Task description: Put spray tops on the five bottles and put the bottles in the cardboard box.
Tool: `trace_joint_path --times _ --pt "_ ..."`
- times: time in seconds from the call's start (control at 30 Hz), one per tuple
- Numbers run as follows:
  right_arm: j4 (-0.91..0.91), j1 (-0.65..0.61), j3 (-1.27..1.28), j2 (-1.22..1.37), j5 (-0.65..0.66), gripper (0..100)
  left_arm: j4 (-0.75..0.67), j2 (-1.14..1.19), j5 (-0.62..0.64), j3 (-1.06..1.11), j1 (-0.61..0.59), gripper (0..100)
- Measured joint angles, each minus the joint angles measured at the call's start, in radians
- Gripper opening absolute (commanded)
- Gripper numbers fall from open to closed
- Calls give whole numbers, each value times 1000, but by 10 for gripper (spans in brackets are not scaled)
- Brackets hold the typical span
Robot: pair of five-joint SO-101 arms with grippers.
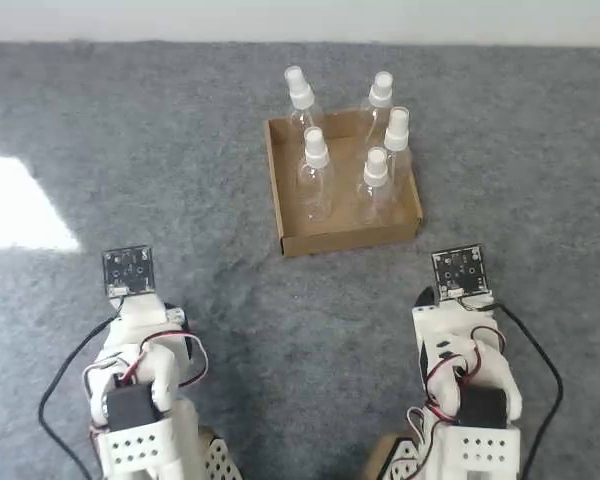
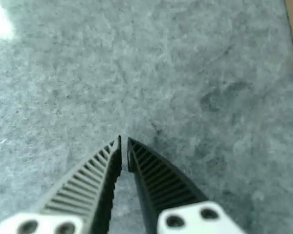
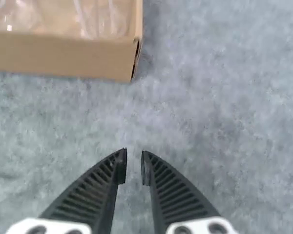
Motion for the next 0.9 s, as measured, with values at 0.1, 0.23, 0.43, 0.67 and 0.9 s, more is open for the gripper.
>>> trace_joint_path --times 0.1,0.23,0.43,0.67,0.9 --pt "86 0 0 0 0 8 20 0 0 0 0 12" --pt "238 0 0 0 2 8 21 0 0 0 0 12" --pt "276 -2 0 0 2 8 21 0 0 0 0 12" --pt "276 -2 0 0 2 8 21 0 0 0 0 12" --pt "276 -2 0 0 2 8 21 0 0 0 0 12"
